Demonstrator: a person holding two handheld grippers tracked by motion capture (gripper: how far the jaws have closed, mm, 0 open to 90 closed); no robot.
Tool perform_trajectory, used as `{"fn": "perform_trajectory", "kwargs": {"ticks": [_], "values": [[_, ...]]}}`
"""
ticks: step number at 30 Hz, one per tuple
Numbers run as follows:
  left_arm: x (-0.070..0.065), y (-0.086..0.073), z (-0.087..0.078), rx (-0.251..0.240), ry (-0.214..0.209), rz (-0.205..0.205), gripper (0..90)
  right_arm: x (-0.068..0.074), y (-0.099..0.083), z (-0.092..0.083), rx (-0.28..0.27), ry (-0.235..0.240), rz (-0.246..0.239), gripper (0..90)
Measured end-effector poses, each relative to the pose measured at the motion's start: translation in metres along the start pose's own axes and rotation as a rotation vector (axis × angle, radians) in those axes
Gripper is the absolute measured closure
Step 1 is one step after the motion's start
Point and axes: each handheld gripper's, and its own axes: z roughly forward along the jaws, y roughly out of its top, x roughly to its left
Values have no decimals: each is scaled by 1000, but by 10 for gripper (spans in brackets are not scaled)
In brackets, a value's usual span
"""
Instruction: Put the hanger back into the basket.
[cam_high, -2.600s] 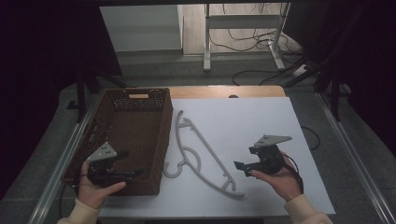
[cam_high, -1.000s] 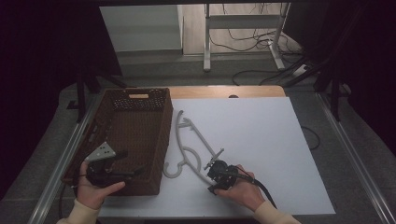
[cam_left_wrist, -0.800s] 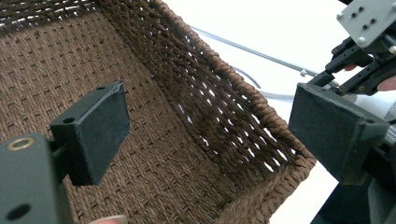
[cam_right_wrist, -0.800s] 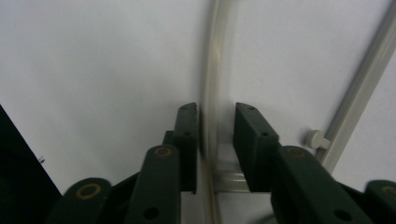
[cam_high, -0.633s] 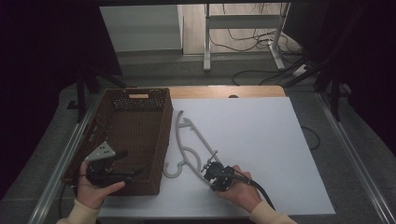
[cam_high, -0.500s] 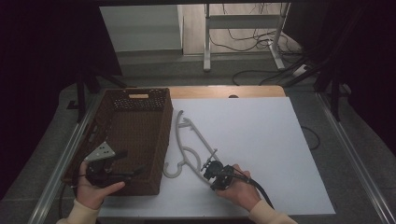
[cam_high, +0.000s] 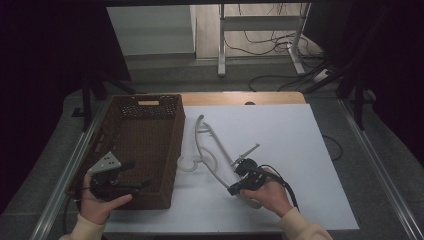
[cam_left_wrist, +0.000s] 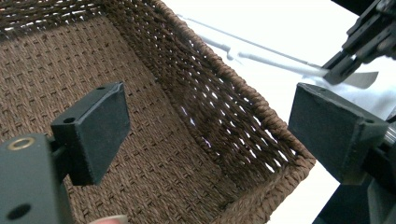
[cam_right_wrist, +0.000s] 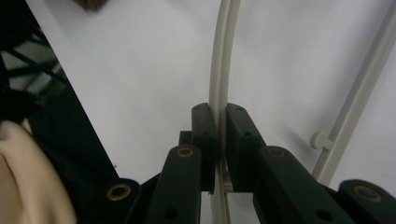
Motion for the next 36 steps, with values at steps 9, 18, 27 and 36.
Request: {"fn": "perform_trajectory", "kwargs": {"ticks": [9,18,27,36], "values": [[0,0,0,-4,1,-2,130,-9,-4,-32,-166,36,25,827],[-1,1,-1,-11,-7,-7,131,-14,-11,-53,-298,44,54,827],[-5,3,0,-21,-38,-28,130,-15,-16,-62,-357,49,66,826],[-6,4,1,-31,-69,-59,130,-13,-19,-73,-419,67,60,826]]}}
